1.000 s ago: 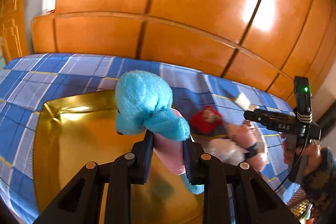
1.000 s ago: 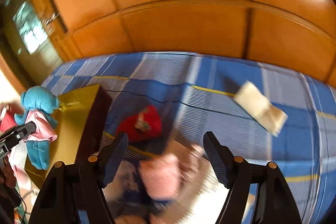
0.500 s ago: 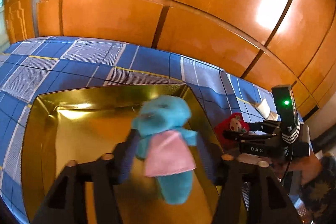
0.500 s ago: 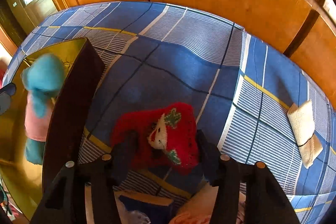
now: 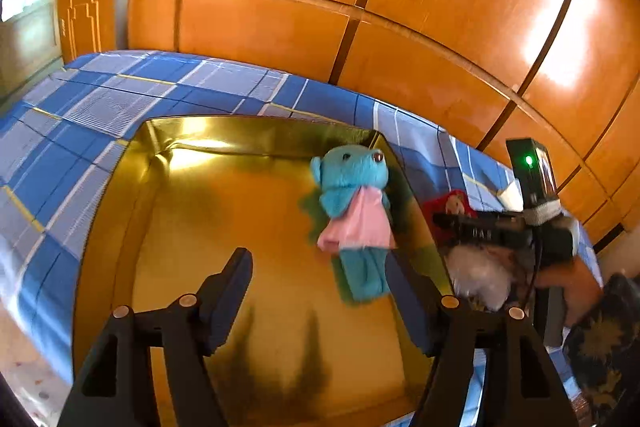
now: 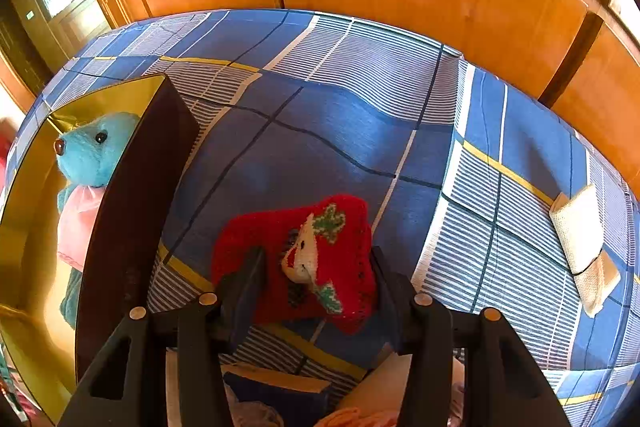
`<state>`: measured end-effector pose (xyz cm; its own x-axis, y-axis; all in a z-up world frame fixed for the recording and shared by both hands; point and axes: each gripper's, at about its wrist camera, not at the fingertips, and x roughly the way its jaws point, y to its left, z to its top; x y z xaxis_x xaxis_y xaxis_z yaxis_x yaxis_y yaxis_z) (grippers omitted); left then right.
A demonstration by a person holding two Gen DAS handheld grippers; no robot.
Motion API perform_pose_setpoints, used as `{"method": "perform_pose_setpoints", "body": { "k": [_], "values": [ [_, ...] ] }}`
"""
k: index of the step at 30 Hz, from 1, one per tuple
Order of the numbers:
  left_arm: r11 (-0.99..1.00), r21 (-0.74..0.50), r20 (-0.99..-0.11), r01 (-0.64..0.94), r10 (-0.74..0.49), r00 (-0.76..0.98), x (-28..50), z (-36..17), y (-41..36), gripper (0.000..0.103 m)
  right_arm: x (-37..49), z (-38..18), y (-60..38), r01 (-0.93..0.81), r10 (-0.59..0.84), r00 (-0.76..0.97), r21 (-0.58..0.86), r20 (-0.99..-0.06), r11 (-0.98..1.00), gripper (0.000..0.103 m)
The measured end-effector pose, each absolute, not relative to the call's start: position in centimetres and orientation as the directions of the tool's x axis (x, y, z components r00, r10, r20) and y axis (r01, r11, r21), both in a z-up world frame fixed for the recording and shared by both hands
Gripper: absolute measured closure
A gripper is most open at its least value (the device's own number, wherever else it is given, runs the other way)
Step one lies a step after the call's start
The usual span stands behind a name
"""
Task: Organize soft objects
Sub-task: 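Lower the blue bear into the gold tray with the left tool while the right tool grasps the red sock, then carry the red sock into the gold tray beside the bear and open the right tool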
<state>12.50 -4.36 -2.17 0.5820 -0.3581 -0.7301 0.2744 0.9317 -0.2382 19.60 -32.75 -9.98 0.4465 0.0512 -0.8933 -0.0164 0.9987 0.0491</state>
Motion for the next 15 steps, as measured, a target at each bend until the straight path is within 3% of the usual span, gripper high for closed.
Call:
{"method": "perform_pose_setpoints", "body": {
  "k": [3,8,15],
  "values": [
    [0.947,-0.2,-0.723,0.253,-0.317,0.614,11.0,-1.8,-4.4,0.031,19.6,-9.9,-32.9,-0.014,0.057,0.451,0.057,-0.891,0.998,0.051],
    [0.955,-0.164,-0.71,0.246,-0.288,0.643,9.0,-1.2,-4.4,0.019,19.1,-9.8,-32.8,-0.016,0.055,0.469,0.053,-0.882,0.998,0.051],
    [0.962,-0.162,-0.717,0.218,-0.267,0.644,7.1,-1.1,-3.9,0.016,18.4,-9.7,-32.0,-0.029,0.006,0.501,-0.01,-0.865,1.0,0.055]
  ]
}}
